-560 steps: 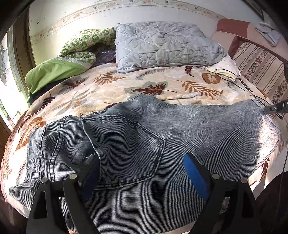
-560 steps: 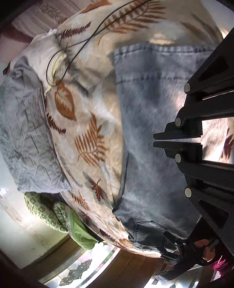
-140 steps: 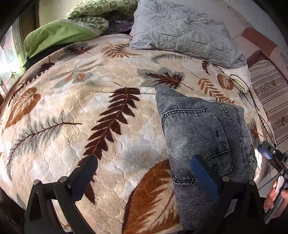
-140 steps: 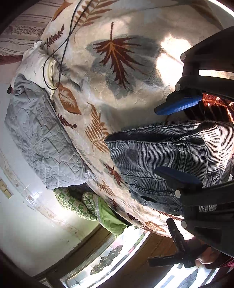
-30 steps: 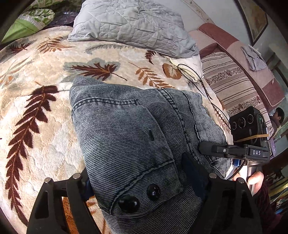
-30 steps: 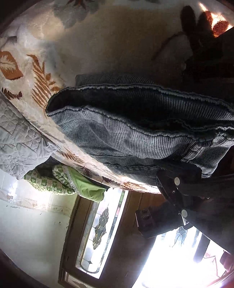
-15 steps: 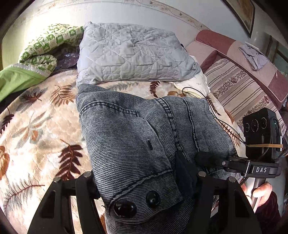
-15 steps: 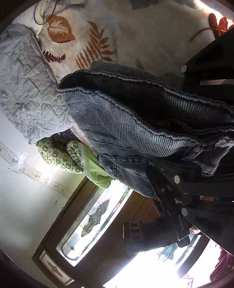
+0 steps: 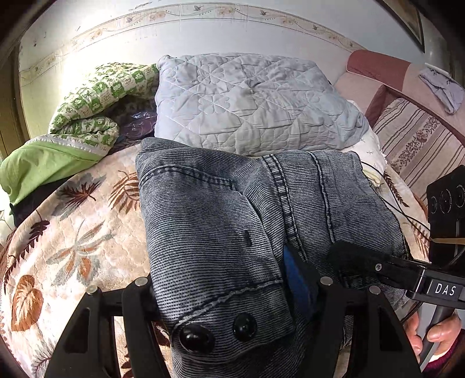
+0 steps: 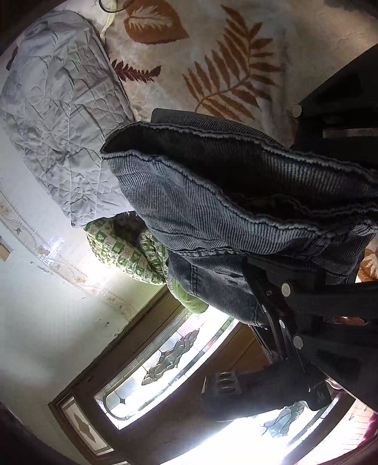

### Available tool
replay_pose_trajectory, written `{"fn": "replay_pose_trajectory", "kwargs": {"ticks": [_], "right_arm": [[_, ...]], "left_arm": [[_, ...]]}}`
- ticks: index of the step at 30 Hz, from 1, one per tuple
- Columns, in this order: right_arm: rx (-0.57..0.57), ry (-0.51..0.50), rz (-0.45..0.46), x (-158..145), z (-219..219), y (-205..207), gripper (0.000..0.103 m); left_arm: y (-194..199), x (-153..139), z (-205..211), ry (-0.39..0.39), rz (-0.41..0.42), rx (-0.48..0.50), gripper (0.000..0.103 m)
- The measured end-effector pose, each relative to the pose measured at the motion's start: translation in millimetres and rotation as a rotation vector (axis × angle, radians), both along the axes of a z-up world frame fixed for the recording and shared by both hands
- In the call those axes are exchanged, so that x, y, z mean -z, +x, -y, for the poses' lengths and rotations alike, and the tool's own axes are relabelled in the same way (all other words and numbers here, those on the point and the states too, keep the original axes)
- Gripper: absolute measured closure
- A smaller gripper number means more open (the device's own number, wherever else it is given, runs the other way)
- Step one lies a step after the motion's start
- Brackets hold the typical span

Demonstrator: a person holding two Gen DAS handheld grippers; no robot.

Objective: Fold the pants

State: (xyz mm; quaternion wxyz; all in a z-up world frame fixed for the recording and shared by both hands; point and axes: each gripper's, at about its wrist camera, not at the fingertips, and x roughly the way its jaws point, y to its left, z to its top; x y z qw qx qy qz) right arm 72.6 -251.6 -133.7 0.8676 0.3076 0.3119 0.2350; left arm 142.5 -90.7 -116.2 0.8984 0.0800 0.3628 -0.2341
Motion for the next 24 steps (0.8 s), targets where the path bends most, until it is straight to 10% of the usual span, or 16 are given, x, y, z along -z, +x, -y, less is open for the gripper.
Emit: {"fn": "replay_pose_trajectory", "kwargs": {"ticks": [24], "right_arm": [[0.059, 0.036, -0.125, 42.6, 10.0, 30.2, 0.064]], "left_arm": [[21.5, 39.5, 8.0, 0.059, -0.077, -0.027, 0.035]]}}
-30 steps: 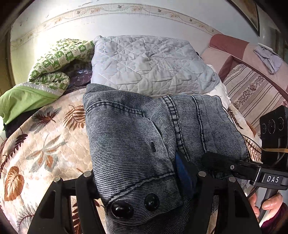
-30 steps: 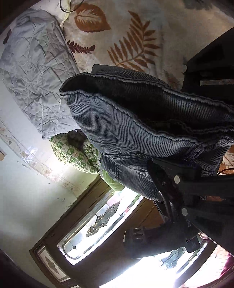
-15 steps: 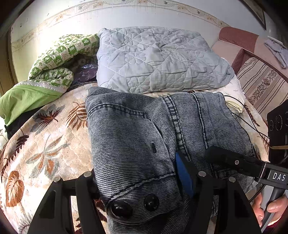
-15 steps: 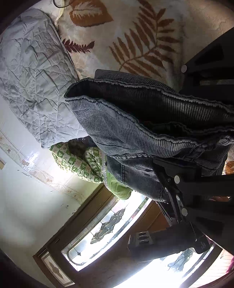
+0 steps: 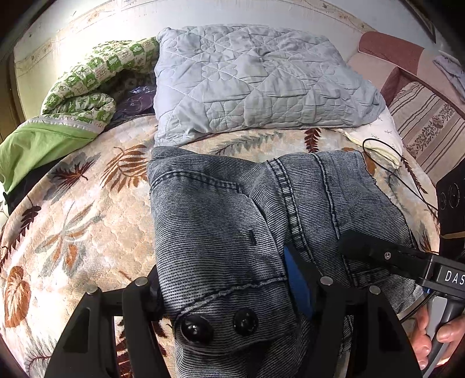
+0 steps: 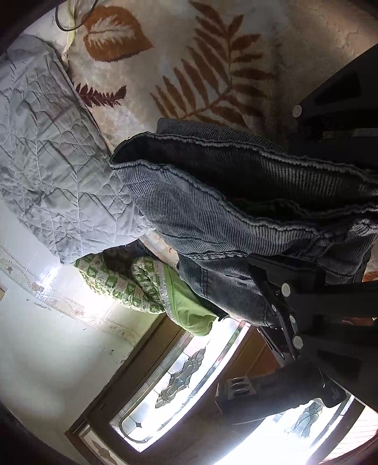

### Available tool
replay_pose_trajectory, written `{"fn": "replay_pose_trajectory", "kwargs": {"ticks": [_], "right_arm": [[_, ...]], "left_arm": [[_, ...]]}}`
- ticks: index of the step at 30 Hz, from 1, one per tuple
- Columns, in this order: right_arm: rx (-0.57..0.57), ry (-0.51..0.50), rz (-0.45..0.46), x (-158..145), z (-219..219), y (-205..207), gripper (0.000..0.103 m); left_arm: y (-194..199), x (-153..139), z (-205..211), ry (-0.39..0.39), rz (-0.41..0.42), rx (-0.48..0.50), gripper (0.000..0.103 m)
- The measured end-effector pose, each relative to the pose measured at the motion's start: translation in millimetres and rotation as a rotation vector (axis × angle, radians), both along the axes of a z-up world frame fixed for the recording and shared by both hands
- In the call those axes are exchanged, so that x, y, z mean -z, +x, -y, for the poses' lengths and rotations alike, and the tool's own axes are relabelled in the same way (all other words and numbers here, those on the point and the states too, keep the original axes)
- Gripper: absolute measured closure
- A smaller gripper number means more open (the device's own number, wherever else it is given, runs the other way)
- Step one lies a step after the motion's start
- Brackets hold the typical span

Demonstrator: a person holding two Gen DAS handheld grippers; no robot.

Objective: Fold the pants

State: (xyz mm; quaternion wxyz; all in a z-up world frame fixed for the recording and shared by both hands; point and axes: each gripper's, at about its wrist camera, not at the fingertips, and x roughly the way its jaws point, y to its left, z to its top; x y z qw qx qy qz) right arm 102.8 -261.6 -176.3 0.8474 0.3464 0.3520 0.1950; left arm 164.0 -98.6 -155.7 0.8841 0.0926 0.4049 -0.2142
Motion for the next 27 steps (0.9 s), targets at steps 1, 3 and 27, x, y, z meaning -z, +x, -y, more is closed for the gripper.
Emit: {"fn": "replay_pose_trajectory", "kwargs": {"ticks": [1, 3, 27], "right_arm": [[0.003, 0.002, -0.004, 1.1, 0.1, 0.4, 0.064], [0.009, 0.007, -0.01, 3.7, 1.0, 0.3, 0.064], [0.045, -0.037, -0.073, 16.8, 2.3, 10.3, 0.062]], "left_arm": [[0.5, 1.1, -0.2, 0.001, -0.003, -0.003, 0.035], [0.7, 2.2, -0.6, 0.002, -0.006, -0.007, 0.035], [6.7, 13.8, -1.3, 0.032, -0.03, -0.024, 0.033]]}}
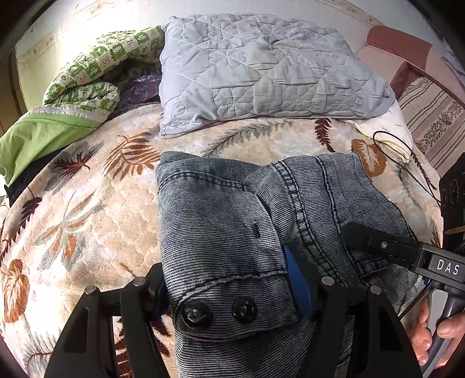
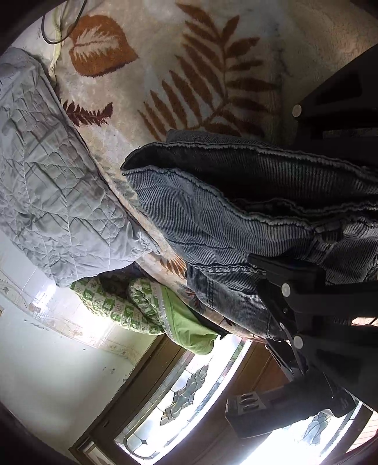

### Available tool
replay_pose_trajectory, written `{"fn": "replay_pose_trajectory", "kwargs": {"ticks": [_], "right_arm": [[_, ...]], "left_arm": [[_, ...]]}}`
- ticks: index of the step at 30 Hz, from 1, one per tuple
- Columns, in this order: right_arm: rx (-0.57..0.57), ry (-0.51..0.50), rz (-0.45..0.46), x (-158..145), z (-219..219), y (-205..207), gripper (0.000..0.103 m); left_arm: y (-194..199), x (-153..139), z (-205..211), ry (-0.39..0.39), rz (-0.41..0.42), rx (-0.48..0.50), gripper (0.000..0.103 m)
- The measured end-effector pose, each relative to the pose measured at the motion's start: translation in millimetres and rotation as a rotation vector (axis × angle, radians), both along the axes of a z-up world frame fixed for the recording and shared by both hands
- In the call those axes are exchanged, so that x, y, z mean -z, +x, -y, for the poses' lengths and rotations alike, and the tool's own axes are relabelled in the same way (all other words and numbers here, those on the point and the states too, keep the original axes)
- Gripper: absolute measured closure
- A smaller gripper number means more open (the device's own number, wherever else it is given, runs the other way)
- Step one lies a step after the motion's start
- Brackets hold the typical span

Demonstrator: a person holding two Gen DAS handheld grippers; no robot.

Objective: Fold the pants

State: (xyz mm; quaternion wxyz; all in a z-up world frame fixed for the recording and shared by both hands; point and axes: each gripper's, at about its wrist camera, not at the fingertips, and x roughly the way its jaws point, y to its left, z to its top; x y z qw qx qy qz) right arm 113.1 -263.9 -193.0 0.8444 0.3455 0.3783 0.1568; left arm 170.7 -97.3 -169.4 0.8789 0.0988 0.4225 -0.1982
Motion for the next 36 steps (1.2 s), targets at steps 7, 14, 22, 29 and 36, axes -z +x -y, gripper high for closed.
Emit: {"fn": "replay_pose_trajectory", "kwargs": {"ticks": [7, 14, 22, 29, 36], "right_arm": [[0.03, -0.086, -0.034, 4.1, 0.0, 1.3, 0.046], [0.036, -0.095, -0.04, 3.0, 1.2, -1.2, 0.045], [0.007, -0.066, 0.002, -2.2, -2.0, -4.7, 0.043], [0.005, -0.096, 0.036, -11.2, -5.1, -8.5, 0.063], [0.009, -0.101, 0.119, -33.6, -12.0, -17.2, 0.067]], "left_arm": [[-0.5, 3.8, -0.5, 0.029, 0.001, -0.007, 0.024], [-2.1, 2.6, -1.5, 0.035, 0.008, -0.007, 0.024], [-4.6, -0.2, -1.3, 0.024, 0.021, 0.002, 0.024], [-4.5, -8.0, -4.2, -0.011, 0.034, 0.011, 0.043], [-3.3, -22.2, -14.5, -0.083, 0.032, 0.017, 0.057]]}}
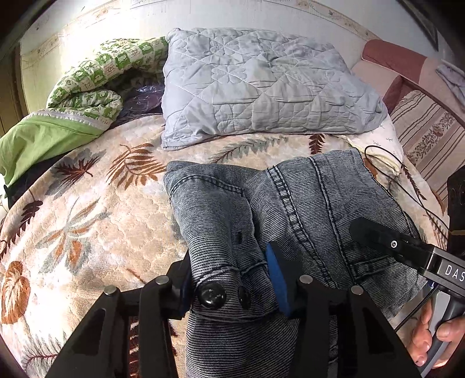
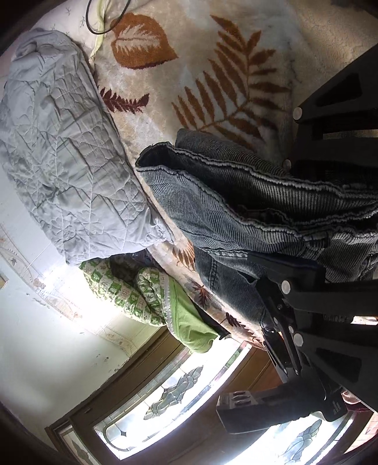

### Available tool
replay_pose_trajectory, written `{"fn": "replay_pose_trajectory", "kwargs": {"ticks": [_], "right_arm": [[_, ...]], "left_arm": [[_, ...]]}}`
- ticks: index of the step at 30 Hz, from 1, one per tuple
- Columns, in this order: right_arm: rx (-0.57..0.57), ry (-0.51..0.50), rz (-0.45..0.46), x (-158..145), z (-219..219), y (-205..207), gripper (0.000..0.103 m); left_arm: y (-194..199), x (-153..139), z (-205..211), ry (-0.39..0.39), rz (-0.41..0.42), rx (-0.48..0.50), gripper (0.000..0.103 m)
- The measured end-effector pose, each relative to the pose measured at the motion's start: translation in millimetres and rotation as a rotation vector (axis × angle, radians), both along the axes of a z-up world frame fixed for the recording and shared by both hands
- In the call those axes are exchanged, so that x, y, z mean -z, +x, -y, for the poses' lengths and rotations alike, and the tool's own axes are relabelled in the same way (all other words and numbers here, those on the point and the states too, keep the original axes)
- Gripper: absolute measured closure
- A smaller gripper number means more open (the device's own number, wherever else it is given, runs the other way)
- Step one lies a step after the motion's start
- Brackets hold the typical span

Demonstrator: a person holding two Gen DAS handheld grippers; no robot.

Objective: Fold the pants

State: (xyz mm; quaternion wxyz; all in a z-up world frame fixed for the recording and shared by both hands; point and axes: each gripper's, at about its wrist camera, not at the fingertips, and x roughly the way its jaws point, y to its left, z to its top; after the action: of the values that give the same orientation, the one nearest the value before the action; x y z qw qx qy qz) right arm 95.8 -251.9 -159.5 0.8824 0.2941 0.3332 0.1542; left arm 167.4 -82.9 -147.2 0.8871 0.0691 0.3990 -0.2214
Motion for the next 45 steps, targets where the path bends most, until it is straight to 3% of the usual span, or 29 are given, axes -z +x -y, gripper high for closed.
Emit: {"fn": "replay_pose_trajectory", "kwargs": {"ticks": [14, 18, 25, 27, 30, 34, 36, 38, 39, 42, 45], "right_arm": [[-0.026, 0.072, 0.081, -24.7, -1.4, -10.1, 0.068], [-0.03, 0.109, 0.03, -17.5, -2.8, -9.6, 0.068], [-0.006, 0.077, -0.074, 4.6, -4.2, -5.3, 0.068], [0.007, 0.065, -0.103, 11.8, -0.8, -3.0, 0.068], [0.02, 0.07, -0.144, 23.8, 4.6, -0.1, 0.068], [0.033, 0.013, -0.184, 34.3, 2.7, 1.8, 0.067], [0.035, 0.002, -0.195, 37.7, 3.8, 1.7, 0.064], [0.049, -0.026, -0.209, 40.4, 4.8, 1.1, 0.046], [0.062, -0.045, -0.217, 41.2, 5.0, 0.5, 0.042], [0.061, -0.038, -0.225, 39.8, 6.8, -2.6, 0.041], [0.07, -0.056, -0.228, 30.2, 7.3, -11.8, 0.04]], "left_arm": [[-16.3, -26.6, -19.3, -0.051, -0.002, -0.004, 0.057], [-14.2, -18.8, -22.6, -0.039, -0.037, -0.005, 0.057], [-4.0, 6.9, -20.4, 0.007, -0.082, -0.014, 0.057], [-3.3, 10.7, -18.7, 0.022, -0.078, -0.014, 0.055], [-1.9, 22.3, -13.2, 0.085, -0.079, -0.022, 0.043], [0.1, 33.2, -12.7, 0.097, -0.101, -0.029, 0.038], [1.5, 34.5, -15.5, 0.092, -0.104, -0.037, 0.033], [4.9, 36.8, -20.2, 0.079, -0.12, -0.058, 0.024], [5.9, 37.3, -22.8, 0.063, -0.135, -0.062, 0.024], [3.6, 33.7, -28.1, 0.031, -0.155, -0.071, 0.024], [-10.4, 20.1, -32.2, 0.031, -0.121, -0.088, 0.024]]}}
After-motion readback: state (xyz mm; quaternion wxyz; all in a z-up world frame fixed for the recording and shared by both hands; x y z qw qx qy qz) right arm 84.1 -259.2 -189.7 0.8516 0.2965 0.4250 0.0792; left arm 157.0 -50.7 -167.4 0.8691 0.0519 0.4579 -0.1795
